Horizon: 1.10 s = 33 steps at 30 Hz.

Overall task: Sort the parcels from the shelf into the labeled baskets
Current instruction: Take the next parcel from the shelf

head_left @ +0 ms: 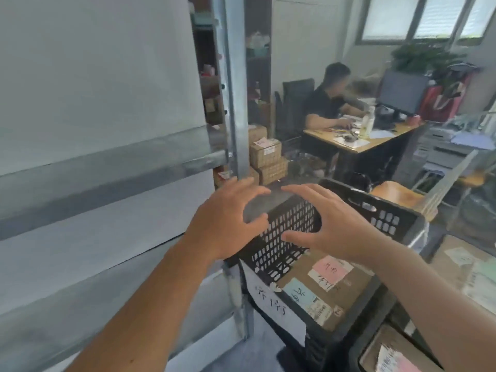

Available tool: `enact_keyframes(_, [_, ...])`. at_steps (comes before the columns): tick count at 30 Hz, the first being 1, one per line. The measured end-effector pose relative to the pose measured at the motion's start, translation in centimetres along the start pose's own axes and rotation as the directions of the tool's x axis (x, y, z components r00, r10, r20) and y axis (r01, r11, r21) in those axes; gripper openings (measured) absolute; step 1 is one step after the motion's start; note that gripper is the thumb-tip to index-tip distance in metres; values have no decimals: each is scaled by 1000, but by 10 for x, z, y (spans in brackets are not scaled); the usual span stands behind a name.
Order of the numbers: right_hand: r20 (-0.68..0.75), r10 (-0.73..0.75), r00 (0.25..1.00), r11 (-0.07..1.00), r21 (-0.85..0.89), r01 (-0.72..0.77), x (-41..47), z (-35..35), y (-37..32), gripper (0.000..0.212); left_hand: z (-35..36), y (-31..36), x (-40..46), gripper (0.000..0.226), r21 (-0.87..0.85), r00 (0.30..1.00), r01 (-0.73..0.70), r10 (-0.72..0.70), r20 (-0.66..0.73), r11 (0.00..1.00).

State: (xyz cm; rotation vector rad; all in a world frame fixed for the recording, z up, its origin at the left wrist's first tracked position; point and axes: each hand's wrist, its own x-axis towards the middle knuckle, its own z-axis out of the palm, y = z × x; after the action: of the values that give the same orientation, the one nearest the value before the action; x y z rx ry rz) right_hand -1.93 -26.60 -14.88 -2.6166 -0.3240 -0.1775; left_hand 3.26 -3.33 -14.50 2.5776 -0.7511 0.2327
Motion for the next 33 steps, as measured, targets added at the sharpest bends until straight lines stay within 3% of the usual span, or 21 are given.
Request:
enact_keyframes(8, [114,-370,922,921,176,348,56,55,-140,83,-108,-75,-121,50,67,931,301,-278,-237,951])
enact_keyframes(16, [113,-665,738,728,318,607,94,129,-332,80,-222,-148,-270,47,92,768,552,-462,-444,829])
enact_keyframes(20, [109,-786,608,593,409,694,97,161,-429,74,-278,-183,-340,39,103,683,642,-506,-527,759])
enact_keyframes(23, [77,-838,540,505,485,714,100,179,-491,70,-317,-204,-380,47,167,656,675,-480,-582,719])
enact_keyframes(28, [97,-833,544,482,611,628,115,202,-572,57,-366,-234,-404,51,69,563,738,-555,-612,671])
enact_keyframes(33, [86,-779,621,558,548,623,152,225,-627,54,-409,-282,-385,43,191,588,763,-541,-601,618])
